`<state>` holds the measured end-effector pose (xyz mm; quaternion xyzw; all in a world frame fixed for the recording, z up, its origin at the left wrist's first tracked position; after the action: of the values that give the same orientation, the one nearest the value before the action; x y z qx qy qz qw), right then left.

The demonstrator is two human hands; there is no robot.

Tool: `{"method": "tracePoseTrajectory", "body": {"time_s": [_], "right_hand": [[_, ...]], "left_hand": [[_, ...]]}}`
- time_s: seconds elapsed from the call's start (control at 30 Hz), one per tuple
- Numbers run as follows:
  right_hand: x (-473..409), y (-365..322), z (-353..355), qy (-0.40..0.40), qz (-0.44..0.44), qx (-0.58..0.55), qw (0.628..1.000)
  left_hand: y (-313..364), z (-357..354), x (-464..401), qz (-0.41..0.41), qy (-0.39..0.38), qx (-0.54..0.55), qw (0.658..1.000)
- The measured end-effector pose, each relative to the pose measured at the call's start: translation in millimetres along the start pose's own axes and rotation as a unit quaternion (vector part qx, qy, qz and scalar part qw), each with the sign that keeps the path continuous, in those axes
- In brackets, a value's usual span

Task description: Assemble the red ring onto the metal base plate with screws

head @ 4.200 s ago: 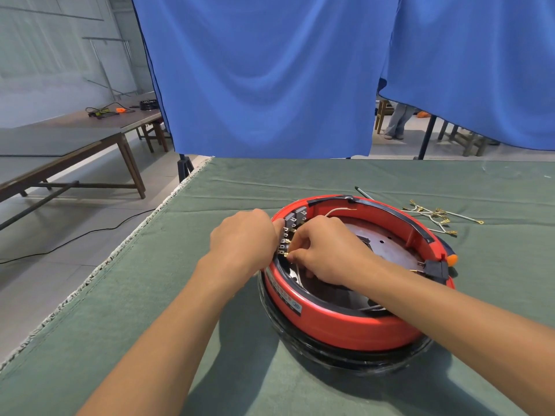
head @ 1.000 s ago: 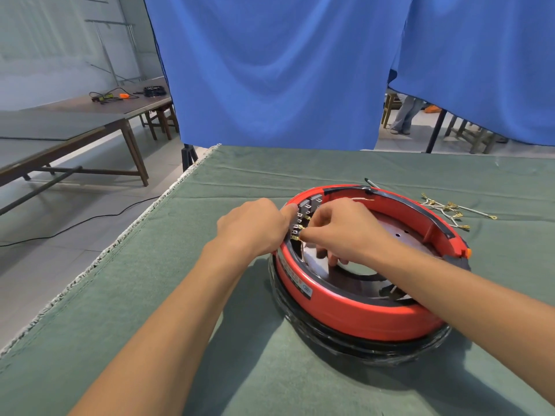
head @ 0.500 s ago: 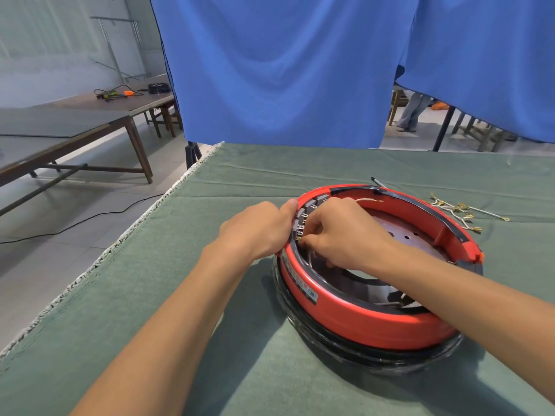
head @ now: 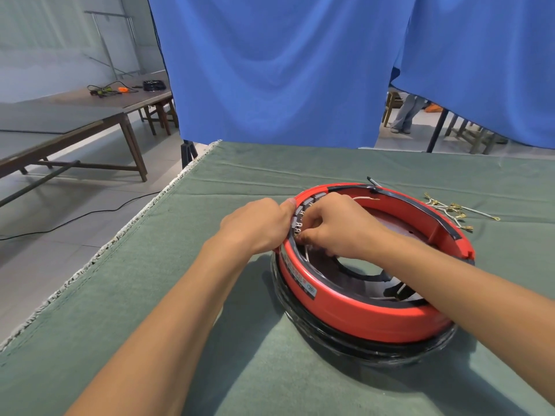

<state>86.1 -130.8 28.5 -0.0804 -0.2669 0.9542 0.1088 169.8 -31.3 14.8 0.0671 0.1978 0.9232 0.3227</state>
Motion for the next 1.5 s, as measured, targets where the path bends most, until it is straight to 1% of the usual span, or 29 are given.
{"method": "tracePoseTrajectory", "body": {"time_s": [0.07, 0.13, 0.23, 0.33, 0.43, 0.5, 0.53, 0.57, 0.6, 0.67, 0.73, 0.77, 0.9, 1.0, 1.17, 1.37, 1.43, 1.5], "right_hand": [[3.5, 1.1, -0.2, -0.018, -0.024, -0.037, 0.999], [8.5, -0.7, 3.4, -0.016, -0.026, -0.041, 0.999], [23.3, 1.9, 25.3, 0.049, -0.012, -0.006, 0.999], [47.3, 14.4, 50.0, 0.100, -0.014, 0.049, 0.994], [74.5, 35.7, 68.4, 0.207, -0.029, 0.109, 0.972], [88.7, 50.5, 76.6, 0.273, -0.047, 0.108, 0.955], [93.2, 59.3, 80.0, 0.296, -0.057, 0.097, 0.949], [96.0, 68.8, 82.9, 0.315, -0.068, 0.081, 0.943], [96.9, 78.8, 84.3, 0.331, -0.084, 0.056, 0.938], [94.9, 96.3, 83.7, 0.340, -0.125, -0.036, 0.931], [89.7, 104.4, 75.5, 0.319, -0.157, -0.174, 0.918], [87.4, 104.7, 70.0, 0.307, -0.163, -0.214, 0.913], [76.7, 94.8, 54.3, 0.283, -0.141, -0.232, 0.920], [63.2, 82.6, 46.2, 0.250, -0.116, -0.232, 0.933], [40.4, 62.1, 34.0, 0.213, -0.067, -0.237, 0.946], [34.8, 59.2, 31.3, 0.201, -0.037, -0.303, 0.931], [36.0, 60.4, 31.9, 0.203, -0.031, -0.316, 0.926], [36.1, 61.8, 30.9, 0.200, -0.031, -0.305, 0.931]], "left_hand": [[1.0, 0.9, 1.5, 0.010, -0.003, -0.001, 1.000], [1.7, 1.1, 3.3, 0.035, 0.003, -0.024, 0.999], [4.9, 1.3, 6.4, 0.072, 0.024, -0.058, 0.995], [10.2, 9.6, 10.9, 0.081, 0.078, -0.093, 0.989], [24.0, 20.0, 20.1, 0.041, 0.169, -0.134, 0.976], [41.1, 22.8, 30.3, -0.015, 0.227, -0.154, 0.962], [51.1, 21.7, 36.3, -0.051, 0.244, -0.146, 0.957], [61.3, 18.7, 42.5, -0.087, 0.245, -0.127, 0.957], [71.3, 14.2, 48.3, -0.123, 0.229, -0.098, 0.961], [90.4, 2.5, 57.5, -0.184, 0.153, -0.025, 0.971], [104.0, -7.9, 62.7, -0.213, 0.064, 0.037, 0.974], [107.5, -11.0, 63.0, -0.217, 0.033, 0.055, 0.974], [109.6, -13.3, 57.4, -0.234, -0.045, 0.075, 0.968], [105.7, -12.4, 54.6, -0.247, -0.103, 0.059, 0.962], [90.0, -4.5, 46.6, -0.228, -0.132, 0.050, 0.963], [74.5, -4.1, 36.0, -0.180, -0.154, 0.078, 0.968], [71.1, -6.3, 32.6, -0.161, -0.161, 0.104, 0.968], [68.3, -9.5, 30.6, -0.148, -0.171, 0.144, 0.964]]}}
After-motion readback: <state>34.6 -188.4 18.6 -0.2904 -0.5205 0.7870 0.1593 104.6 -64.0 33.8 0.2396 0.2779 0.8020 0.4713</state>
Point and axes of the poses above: each hand's wrist, its own x-axis away from the middle knuckle, its own z-axis out of the back of the hand, y = z × x, the point moved 4 cm from there along -x, towards the middle knuckle, and after that the axes turned 5 degrees about -x, right-handed, at the moved point
